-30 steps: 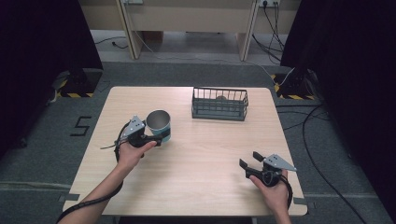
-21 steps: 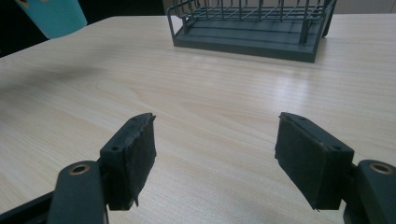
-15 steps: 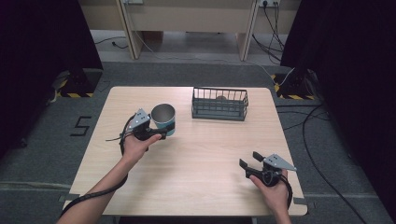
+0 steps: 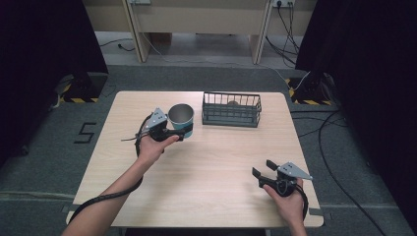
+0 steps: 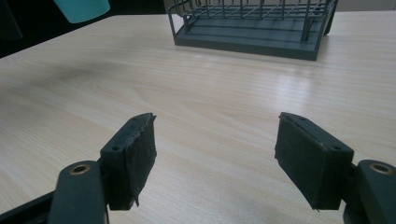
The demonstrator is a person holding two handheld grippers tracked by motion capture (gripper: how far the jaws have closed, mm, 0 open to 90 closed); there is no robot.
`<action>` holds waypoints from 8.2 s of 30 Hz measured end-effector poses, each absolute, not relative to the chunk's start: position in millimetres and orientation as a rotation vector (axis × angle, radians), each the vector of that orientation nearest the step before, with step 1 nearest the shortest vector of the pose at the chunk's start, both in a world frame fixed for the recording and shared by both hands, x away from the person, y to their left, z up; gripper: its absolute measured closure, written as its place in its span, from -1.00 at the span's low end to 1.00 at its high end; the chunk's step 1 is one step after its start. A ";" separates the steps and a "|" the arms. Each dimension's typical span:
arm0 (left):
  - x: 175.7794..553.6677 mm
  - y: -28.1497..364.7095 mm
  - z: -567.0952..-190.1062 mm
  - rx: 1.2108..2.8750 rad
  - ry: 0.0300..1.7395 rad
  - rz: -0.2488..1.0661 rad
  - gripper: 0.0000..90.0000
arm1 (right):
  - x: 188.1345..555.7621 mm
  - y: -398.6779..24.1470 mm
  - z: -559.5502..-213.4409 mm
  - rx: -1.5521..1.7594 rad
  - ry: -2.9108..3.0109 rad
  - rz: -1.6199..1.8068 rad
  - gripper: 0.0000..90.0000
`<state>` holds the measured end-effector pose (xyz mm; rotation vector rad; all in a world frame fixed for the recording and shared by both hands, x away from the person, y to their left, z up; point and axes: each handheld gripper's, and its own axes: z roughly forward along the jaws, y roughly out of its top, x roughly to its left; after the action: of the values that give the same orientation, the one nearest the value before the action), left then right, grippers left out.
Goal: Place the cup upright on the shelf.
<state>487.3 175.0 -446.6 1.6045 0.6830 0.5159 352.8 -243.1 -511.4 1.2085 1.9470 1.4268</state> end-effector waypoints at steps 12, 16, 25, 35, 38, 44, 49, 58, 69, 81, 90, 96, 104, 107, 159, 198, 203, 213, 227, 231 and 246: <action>496.9 161.2 -437.7 1.607 0.666 0.524 -0.64 | 352.7 -243.1 -511.3 1.209 1.947 1.428 -0.35; 501.3 155.2 -432.9 1.602 0.658 0.529 -0.64 | 352.7 -243.1 -511.3 1.202 1.945 1.425 -0.35; 509.0 145.6 -428.5 1.595 0.655 0.538 -0.64 | 352.6 -243.6 -511.4 1.207 1.943 1.434 -0.35; 518.3 130.6 -423.2 1.593 0.644 0.534 -0.64 | 352.7 -243.4 -511.4 1.208 1.947 1.432 -0.35; 521.5 125.7 -422.0 1.593 0.643 0.534 -0.64 | 352.9 -243.6 -511.4 1.209 1.947 1.434 -0.35; 528.8 114.2 -420.0 1.592 0.643 0.530 -0.64 | 352.9 -243.8 -511.5 1.210 1.944 1.437 -0.35; 535.2 106.4 -418.7 1.591 0.645 0.535 -0.64 | 352.3 -244.6 -511.4 1.219 1.946 1.439 -0.35; 545.6 99.9 -417.5 1.592 0.653 0.537 -0.64 | 352.0 -244.3 -511.3 1.219 1.946 1.439 -0.35; 557.7 89.4 -419.1 1.601 0.659 0.542 -0.64 | 352.2 -244.9 -511.5 1.225 1.942 1.448 -0.35; 572.0 76.7 -412.3 1.602 0.667 0.540 -0.64 | 353.0 -245.5 -511.7 1.217 1.945 1.449 -0.35; 585.7 63.9 -408.2 1.612 0.681 0.544 -0.64 | 352.7 -246.1 -511.7 1.223 1.939 1.455 -0.35; 596.1 57.6 -404.6 1.608 0.700 0.554 -0.64 | 352.8 -246.7 -511.8 1.223 1.939 1.461 -0.35; 605.9 49.1 -408.7 1.620 0.725 0.561 -0.64 | 352.5 -246.6 -511.7 1.226 1.939 1.467 -0.35; 608.3 45.1 -411.4 1.622 0.735 0.557 -0.64 | 351.6 -246.4 -511.6 1.233 1.939 1.467 -0.35; 622.6 29.3 -448.1 1.701 0.847 0.535 -0.71 | 351.3 -246.2 -511.7 1.205 1.953 1.462 -0.36; 608.2 42.3 -444.7 1.715 0.827 0.551 -0.69 | 351.7 -245.5 -511.6 1.213 1.964 1.459 -0.37; 603.2 47.6 -439.2 1.721 0.802 0.556 -0.69 | 352.5 -245.8 -511.7 1.211 1.965 1.459 -0.37; 595.6 56.9 -436.4 1.723 0.788 0.548 -0.68 | 352.0 -245.1 -511.5 1.213 1.968 1.450 -0.37; 582.9 71.0 -431.7 1.725 0.763 0.553 -0.68 | 352.6 -245.4 -511.7 1.212 1.967 1.447 -0.37; 578.5 75.2 -431.4 1.731 0.755 0.549 -0.68 | 352.7 -245.7 -511.8 1.210 1.966 1.448 -0.37; 561.0 106.1 -423.4 1.719 0.739 0.537 -0.68 | 352.2 -244.9 -511.5 1.214 1.964 1.442 -0.39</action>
<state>561.0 106.1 -423.4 1.7192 0.7390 0.5372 352.2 -244.9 -511.5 1.2144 1.9636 1.4424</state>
